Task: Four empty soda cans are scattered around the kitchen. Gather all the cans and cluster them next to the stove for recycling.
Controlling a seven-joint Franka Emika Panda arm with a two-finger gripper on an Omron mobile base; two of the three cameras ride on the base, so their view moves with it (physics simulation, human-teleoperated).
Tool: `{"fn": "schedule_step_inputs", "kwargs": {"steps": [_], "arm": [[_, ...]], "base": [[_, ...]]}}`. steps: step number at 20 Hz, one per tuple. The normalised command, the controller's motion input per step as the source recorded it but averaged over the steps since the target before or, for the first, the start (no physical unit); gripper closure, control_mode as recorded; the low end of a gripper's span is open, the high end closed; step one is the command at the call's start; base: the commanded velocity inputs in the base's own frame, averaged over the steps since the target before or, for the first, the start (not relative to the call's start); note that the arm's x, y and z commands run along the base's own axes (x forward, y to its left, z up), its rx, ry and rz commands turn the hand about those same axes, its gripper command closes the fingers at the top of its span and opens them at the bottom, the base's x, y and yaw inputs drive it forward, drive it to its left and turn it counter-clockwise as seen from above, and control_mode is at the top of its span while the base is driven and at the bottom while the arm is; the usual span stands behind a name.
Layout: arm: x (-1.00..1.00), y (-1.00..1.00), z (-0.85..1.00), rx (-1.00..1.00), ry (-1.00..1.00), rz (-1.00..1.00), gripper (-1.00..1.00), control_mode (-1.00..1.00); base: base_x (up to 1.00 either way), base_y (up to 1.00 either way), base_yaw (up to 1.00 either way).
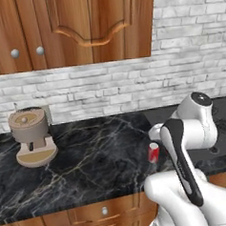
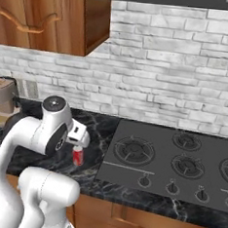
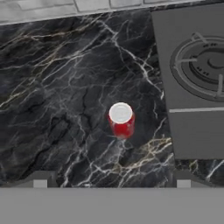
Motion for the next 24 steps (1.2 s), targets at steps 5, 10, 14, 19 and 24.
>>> {"fn": "schedule_step_inputs", "kwargs": {"steps": [5,10,14,19,24], "arm": [[-0.69,0.00,0.37,0.03,0.07,0.00,-1.00,-1.00],[-0.65,0.02,0.13,0.00,0.05,0.00,-1.00,-1.00],[-0.52,0.07,0.08,0.00,0.03,0.00,-1.00,-1.00],[-0.51,0.00,0.03,0.00,0.00,0.00,-1.00,-1.00],[-0.41,0.00,0.01,0.00,0.00,0.00,-1.00,-1.00]], "base": [[0.00,0.00,0.00],[0.00,0.00,0.00],[0.00,0.00,0.00],[0.00,0.00,0.00],[0.00,0.00,0.00]]}}
